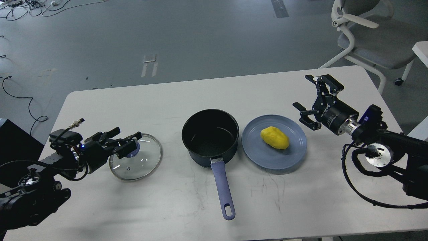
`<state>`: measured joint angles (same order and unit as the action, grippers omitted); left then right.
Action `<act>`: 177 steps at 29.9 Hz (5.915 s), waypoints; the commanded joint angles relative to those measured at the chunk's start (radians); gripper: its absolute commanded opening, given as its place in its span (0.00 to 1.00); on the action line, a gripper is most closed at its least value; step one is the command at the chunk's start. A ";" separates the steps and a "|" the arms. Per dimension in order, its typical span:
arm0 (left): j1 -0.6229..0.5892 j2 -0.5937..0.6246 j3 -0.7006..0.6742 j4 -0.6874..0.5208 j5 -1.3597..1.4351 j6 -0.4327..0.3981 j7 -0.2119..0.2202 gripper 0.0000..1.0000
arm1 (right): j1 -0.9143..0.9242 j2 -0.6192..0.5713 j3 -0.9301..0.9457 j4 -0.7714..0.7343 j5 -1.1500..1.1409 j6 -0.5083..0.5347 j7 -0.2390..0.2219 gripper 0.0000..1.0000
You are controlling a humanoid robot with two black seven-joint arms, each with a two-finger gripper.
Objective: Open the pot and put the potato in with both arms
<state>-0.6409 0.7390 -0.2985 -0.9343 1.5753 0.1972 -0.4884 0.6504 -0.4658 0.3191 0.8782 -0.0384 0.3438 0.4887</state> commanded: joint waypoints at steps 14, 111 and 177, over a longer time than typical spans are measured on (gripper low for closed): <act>-0.298 0.017 -0.097 -0.130 -1.136 -0.384 0.000 0.98 | 0.243 -0.149 -0.197 0.085 -0.323 0.003 0.000 1.00; -0.284 0.020 -0.265 -0.219 -1.265 -0.506 0.093 0.98 | 1.152 0.466 -1.427 0.110 -0.560 -0.341 0.000 0.20; -0.215 0.005 -0.301 -0.224 -1.267 -0.504 0.090 0.98 | 0.867 0.211 -0.885 0.127 -0.336 -0.471 0.000 0.94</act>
<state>-0.8776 0.7539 -0.5790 -1.1580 0.3066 -0.3067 -0.3990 1.5803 -0.1609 -0.6752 1.0055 -0.4058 -0.1346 0.4890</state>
